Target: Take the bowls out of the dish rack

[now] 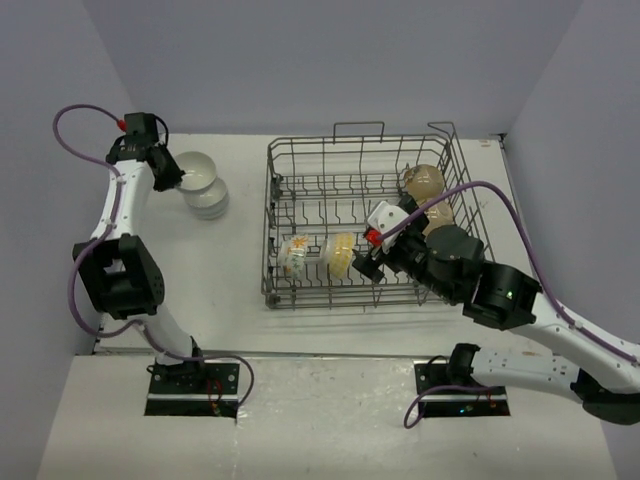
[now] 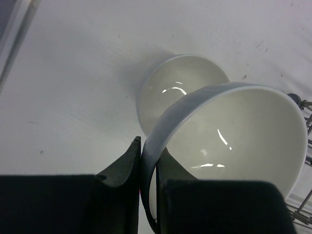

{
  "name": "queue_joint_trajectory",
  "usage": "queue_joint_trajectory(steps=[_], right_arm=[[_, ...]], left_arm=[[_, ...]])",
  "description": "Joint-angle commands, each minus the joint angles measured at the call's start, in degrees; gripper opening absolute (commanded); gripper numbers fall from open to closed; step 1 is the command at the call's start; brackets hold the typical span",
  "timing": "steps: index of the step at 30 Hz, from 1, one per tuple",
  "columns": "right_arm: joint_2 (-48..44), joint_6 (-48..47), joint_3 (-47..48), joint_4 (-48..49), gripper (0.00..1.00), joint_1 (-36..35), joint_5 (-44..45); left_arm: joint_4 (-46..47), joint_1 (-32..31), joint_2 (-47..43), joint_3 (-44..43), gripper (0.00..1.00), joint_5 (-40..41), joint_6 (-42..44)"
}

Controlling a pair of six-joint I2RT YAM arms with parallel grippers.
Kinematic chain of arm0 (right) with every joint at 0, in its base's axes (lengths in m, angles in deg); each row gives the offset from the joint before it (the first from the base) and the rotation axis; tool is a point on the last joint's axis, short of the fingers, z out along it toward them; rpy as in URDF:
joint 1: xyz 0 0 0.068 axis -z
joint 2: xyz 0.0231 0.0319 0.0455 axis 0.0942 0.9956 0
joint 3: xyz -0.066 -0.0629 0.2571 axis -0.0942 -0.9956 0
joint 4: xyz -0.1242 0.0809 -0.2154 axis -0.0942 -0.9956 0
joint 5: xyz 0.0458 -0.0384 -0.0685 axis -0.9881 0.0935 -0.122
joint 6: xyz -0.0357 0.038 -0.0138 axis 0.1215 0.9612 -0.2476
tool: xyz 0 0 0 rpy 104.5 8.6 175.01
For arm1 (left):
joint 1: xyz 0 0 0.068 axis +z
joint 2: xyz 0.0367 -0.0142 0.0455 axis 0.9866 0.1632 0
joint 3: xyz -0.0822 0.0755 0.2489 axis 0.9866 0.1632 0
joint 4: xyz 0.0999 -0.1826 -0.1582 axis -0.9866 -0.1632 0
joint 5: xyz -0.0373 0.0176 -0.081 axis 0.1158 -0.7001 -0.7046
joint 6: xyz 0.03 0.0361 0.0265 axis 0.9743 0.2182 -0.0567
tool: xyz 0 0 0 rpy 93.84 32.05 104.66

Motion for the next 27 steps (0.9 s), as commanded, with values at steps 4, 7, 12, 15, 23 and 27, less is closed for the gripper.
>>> queue_joint_trajectory(steps=[4,7,12,15,23,27], right_arm=[[0.8,1.3,-0.8,3.1,0.99,0.0,-2.3],[1.1,1.3,-1.0,3.1,0.99,0.0,-2.8],[1.4,0.9,-1.2,3.1,0.99,0.0,-3.4],[1.8,1.0,-1.1,3.0,0.99,0.1,-3.6],[1.6,0.9,-1.3,3.0,0.99,0.0,-4.5],[1.5,0.8,-1.4,3.0,0.99,0.0,-4.8]], left_arm=[[7.6,0.0,5.0,-2.3,0.0,-8.6,-1.2],[6.5,0.4,9.1,-3.5,0.0,-9.7,-1.2],[8.3,0.5,10.2,-1.2,0.0,-9.5,-1.3],[7.9,0.5,10.3,-1.4,0.06,-9.4,-1.2],[7.3,0.6,10.7,-1.0,0.16,-7.7,-0.8],[6.4,0.8,11.2,-1.6,0.1,-7.5,-0.7]])
